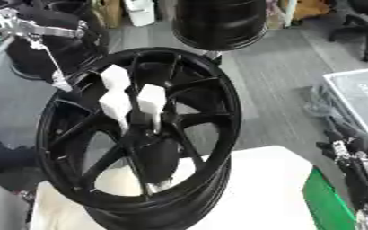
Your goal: Pull the pin out of the wheel hub.
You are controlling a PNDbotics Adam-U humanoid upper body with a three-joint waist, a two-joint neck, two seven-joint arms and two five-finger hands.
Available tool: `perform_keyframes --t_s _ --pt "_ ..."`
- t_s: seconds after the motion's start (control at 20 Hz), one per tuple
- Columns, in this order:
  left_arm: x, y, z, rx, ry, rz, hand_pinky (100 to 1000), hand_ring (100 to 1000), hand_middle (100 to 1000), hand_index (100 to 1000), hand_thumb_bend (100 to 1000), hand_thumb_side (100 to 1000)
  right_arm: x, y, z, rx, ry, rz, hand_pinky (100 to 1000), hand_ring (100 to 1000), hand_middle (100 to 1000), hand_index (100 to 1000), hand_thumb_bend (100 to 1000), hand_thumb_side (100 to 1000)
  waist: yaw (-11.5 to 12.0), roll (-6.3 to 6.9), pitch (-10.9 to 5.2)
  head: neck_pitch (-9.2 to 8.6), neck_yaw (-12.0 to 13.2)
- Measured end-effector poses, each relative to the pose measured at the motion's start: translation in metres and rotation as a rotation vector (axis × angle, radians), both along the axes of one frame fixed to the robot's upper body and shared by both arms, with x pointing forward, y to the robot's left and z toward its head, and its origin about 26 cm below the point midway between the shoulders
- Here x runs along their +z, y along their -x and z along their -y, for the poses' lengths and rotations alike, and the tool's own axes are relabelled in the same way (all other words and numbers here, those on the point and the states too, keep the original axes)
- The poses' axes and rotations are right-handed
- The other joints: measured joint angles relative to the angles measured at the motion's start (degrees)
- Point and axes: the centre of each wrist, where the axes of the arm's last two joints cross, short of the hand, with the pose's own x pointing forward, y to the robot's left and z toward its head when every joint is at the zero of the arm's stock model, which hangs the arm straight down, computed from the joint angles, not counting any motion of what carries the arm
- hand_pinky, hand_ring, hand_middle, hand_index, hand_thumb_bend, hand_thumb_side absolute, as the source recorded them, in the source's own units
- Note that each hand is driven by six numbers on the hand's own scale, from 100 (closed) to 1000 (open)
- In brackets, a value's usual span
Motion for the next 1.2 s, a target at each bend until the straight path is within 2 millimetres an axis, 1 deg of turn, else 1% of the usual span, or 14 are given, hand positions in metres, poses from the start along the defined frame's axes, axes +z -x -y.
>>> perform_keyframes --t_s 0.15,0.3,0.5,0.55,0.7,0.8,0.85,0.9,0.95,1.05,1.2 --pt "-0.009 -0.005 0.003 0.002 0.004 -0.008 769 748 742 790 585 141 0.0 -0.001 -0.001 0.004 0.0 0.002 872 809 875 1000 100 791 -0.2 -0.04 0.01 0.0 0.0" --pt "-0.012 -0.008 0.006 -0.006 0.014 -0.009 769 747 742 791 575 131 0.001 -0.001 -0.001 0.005 0.0 0.004 872 809 875 1000 100 793 -0.2 -0.03 0.02 0.01 0.0" --pt "-0.015 -0.01 0.011 -0.017 0.022 -0.008 763 731 696 754 542 117 0.001 -0.002 -0.001 0.009 0.0 0.002 872 809 876 1000 100 792 -0.5 -0.02 0.02 0.01 0.1" --pt "-0.017 -0.011 0.012 -0.017 0.024 -0.011 760 717 655 725 528 102 0.002 -0.002 -0.001 0.009 0.0 0.003 872 809 875 1000 100 793 -0.5 -0.02 0.02 0.01 0.2" --pt "-0.019 -0.012 0.014 -0.02 0.03 -0.018 756 697 599 681 499 100 0.002 -0.002 -0.001 0.01 0.0 0.003 872 809 875 1000 100 793 -0.7 0.06 0.03 0.01 0.3" --pt "-0.019 -0.013 0.015 -0.022 0.033 -0.02 743 643 500 593 397 100 0.002 -0.002 -0.001 0.01 0.0 0.003 872 809 875 1000 100 794 -0.8 0.28 0.03 0.01 0.3" --pt "-0.019 -0.013 0.016 -0.023 0.034 -0.019 732 604 437 530 346 100 0.002 -0.002 -0.001 0.01 0.0 0.003 872 809 875 1000 100 794 -0.8 0.33 0.03 0.01 0.3" --pt "-0.02 -0.013 0.017 -0.026 0.037 -0.019 717 560 358 460 315 100 0.002 -0.002 -0.001 0.011 0.0 0.003 872 809 875 1000 100 795 -0.8 0.35 0.03 0.01 0.3" --pt "-0.02 -0.013 0.017 -0.031 0.042 -0.018 708 529 301 412 301 100 0.002 -0.002 -0.002 0.011 0.0 0.003 872 809 875 1000 100 794 -0.9 0.34 0.03 0.01 0.3" --pt "-0.02 -0.013 0.018 -0.041 0.052 -0.015 695 486 219 346 287 100 0.002 -0.002 -0.002 0.011 0.0 0.003 872 809 875 1000 100 794 -0.9 0.36 0.03 0.01 0.3" --pt "-0.02 -0.013 0.018 -0.048 0.066 -0.017 681 471 194 326 291 100 0.002 -0.002 -0.002 0.011 0.0 0.003 872 809 875 1000 100 794 -0.9 0.36 0.03 0.01 0.3"
